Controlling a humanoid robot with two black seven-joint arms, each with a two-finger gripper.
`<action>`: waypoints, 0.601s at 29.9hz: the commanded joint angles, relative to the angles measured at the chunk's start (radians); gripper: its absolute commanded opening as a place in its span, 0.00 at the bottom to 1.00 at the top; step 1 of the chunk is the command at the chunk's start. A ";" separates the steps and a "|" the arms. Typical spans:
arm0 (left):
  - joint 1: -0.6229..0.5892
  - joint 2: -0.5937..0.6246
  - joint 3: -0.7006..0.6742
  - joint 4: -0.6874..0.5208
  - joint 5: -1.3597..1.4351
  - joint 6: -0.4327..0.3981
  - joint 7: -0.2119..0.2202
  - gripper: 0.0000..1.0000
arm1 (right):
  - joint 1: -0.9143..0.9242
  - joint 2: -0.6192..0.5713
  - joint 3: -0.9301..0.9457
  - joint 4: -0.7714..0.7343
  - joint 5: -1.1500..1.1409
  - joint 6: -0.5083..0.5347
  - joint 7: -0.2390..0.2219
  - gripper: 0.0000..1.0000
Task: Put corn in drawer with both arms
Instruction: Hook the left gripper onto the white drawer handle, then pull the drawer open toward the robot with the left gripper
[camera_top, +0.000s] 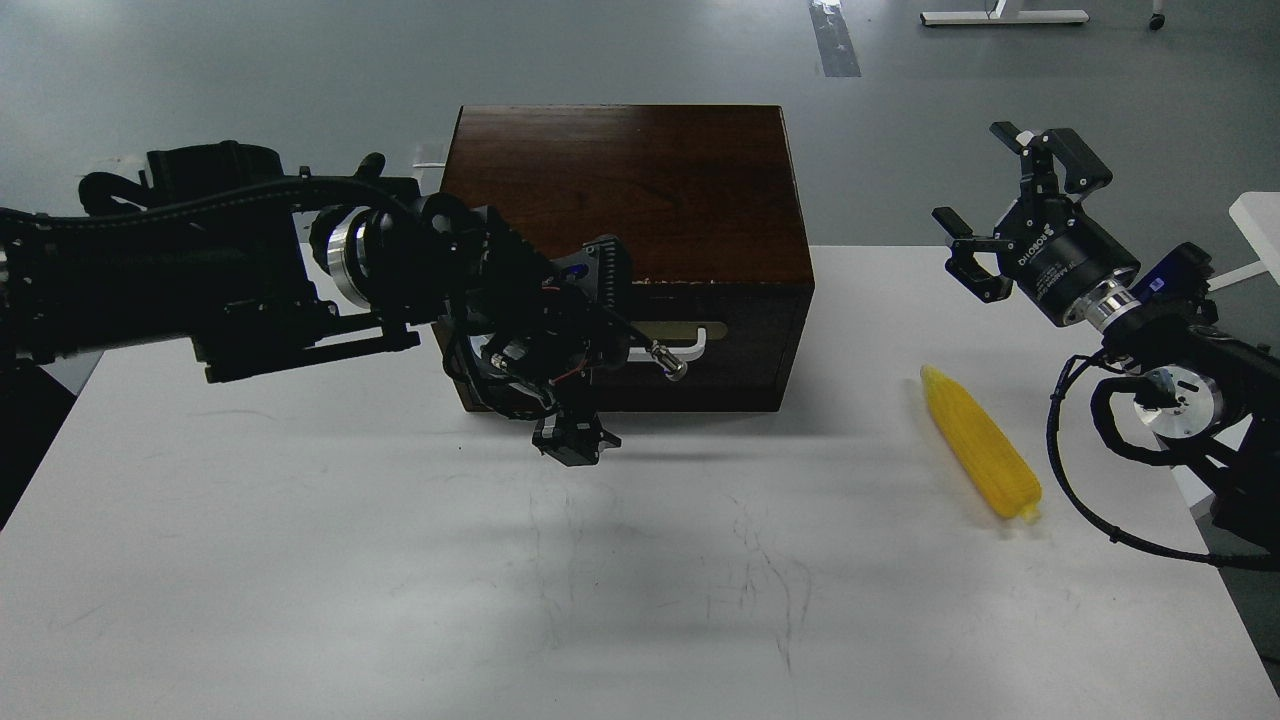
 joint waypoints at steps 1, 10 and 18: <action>0.001 -0.010 0.004 0.001 0.000 0.000 0.000 0.98 | -0.004 0.000 0.003 0.000 0.001 0.000 0.000 1.00; -0.002 -0.016 0.002 -0.014 0.000 0.000 0.000 0.98 | -0.007 -0.003 0.004 0.002 0.001 0.000 0.000 1.00; -0.009 -0.013 -0.001 -0.098 0.000 0.000 0.000 0.98 | -0.007 -0.008 0.004 0.002 0.001 0.000 0.000 1.00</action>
